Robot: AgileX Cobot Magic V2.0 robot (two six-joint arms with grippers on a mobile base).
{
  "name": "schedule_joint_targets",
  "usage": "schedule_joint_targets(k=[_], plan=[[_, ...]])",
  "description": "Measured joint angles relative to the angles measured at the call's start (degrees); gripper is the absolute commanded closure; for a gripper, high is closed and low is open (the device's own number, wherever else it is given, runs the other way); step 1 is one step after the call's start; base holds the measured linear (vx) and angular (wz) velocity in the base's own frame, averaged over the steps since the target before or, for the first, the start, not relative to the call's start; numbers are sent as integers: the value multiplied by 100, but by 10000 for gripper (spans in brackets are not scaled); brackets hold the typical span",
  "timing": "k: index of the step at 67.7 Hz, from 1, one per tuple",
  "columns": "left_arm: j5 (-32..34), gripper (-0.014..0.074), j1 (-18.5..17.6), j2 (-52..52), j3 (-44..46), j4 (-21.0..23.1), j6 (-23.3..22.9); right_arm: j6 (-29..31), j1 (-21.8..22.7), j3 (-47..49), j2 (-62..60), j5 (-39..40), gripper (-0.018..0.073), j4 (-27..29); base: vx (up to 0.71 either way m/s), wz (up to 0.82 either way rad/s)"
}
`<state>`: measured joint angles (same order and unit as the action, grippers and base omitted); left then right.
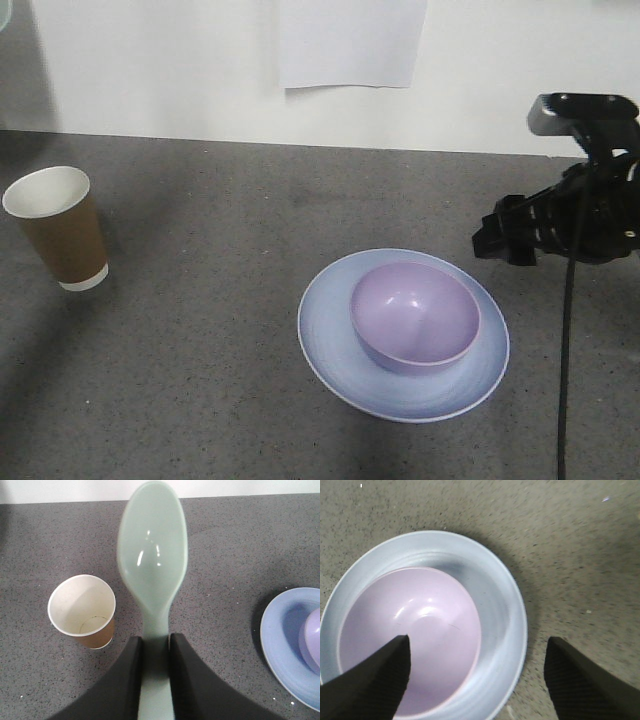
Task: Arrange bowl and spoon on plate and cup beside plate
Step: 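Open the right gripper and lift it away from the bowl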
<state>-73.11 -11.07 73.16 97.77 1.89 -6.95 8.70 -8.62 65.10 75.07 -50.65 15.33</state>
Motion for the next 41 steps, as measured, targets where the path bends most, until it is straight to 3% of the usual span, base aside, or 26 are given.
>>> schedule_joint_targets(k=[26,41], plan=[[0,603,0,0,0,0,0,-249,0,0,-1273,-541,14,-290,0,0],[0,603,0,0,0,43,28,-255,0,0,-1422,-563,14,-346,0,0]])
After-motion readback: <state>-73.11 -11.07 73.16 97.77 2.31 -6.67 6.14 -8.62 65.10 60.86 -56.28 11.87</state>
